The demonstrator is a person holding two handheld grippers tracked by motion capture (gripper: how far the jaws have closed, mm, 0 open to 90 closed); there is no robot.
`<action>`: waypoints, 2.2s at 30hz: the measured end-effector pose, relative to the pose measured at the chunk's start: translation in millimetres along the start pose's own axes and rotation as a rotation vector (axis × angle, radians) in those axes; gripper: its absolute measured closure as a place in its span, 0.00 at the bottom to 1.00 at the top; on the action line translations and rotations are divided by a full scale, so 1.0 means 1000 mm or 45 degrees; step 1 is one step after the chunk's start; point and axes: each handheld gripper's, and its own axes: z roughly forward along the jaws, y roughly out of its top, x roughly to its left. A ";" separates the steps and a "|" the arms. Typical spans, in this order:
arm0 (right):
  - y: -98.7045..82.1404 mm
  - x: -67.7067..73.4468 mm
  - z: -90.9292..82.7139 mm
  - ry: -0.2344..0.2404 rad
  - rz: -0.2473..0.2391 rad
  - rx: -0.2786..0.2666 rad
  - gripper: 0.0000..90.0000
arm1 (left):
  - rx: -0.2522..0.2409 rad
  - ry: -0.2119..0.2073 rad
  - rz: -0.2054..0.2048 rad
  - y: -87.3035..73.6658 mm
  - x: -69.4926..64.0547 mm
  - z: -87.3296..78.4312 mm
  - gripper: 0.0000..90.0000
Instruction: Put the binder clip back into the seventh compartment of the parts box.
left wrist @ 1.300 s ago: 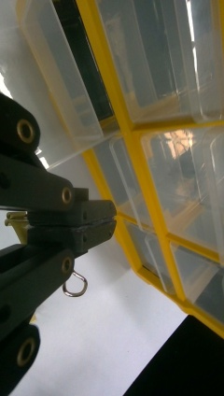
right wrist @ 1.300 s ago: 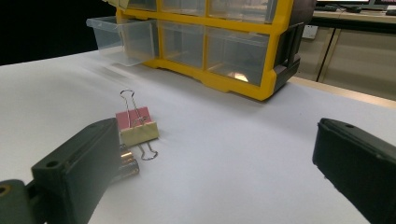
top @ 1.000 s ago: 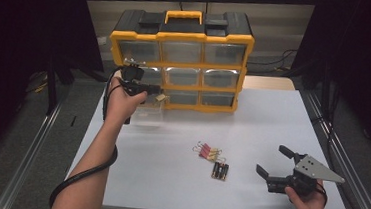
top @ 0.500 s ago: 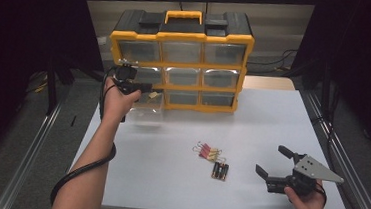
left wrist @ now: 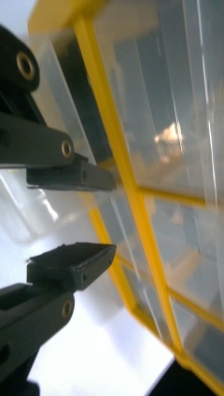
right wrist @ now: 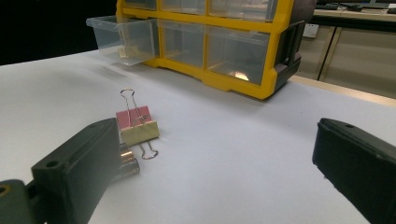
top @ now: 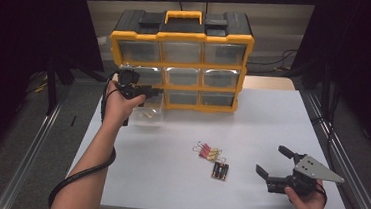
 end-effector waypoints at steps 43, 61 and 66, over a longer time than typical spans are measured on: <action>0.000 0.002 0.000 0.012 0.000 0.005 0.01 | 0.031 -0.323 0.118 -0.069 -0.076 0.032 0.23; 0.000 0.002 0.000 0.011 -0.001 0.006 0.01 | 0.049 -0.361 0.165 -0.094 -0.097 0.045 0.24; 0.000 0.002 0.001 0.010 -0.004 0.005 0.01 | 0.052 -0.386 0.165 -0.102 -0.101 0.050 0.27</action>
